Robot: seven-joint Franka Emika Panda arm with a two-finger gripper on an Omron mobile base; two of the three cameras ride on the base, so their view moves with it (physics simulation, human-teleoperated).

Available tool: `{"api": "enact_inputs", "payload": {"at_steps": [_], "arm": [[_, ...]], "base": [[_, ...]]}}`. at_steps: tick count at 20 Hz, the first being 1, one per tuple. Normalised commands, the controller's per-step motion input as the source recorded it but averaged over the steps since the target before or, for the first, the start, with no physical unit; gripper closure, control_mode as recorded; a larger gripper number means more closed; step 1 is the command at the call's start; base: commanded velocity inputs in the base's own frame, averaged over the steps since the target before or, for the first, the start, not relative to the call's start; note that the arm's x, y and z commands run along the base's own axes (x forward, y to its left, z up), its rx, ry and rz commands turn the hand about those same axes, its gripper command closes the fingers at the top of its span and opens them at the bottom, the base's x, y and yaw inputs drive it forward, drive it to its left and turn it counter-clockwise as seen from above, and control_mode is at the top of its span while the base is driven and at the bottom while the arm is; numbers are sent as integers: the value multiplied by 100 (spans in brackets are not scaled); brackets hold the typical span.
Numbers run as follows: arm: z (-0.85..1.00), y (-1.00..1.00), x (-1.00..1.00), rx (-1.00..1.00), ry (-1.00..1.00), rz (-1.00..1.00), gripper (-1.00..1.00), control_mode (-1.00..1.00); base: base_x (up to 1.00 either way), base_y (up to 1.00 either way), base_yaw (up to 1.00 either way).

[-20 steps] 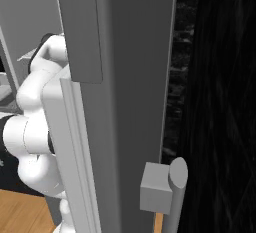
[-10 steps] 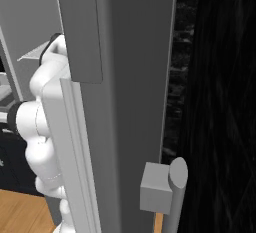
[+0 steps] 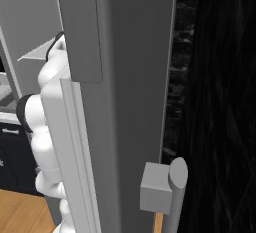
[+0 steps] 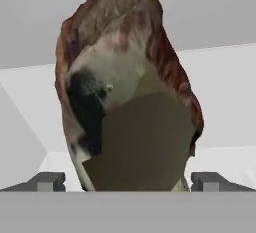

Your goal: Place one sweet potato and one steak in each tupperware on the nearby counter, to pack two identical lunches.

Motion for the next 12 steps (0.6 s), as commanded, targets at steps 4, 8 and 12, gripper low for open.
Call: {"api": "enact_inputs", "payload": {"at_steps": [4,8,12], "arm": [[9,-3,0,0,0,-2,-100,-100],[2,-20,9,-1,0,-4,-100,-100],[0,-10,46,-4,0,-3,-100,-100]], "base": [[0,0,0],[0,0,0],[0,0,0]]}}
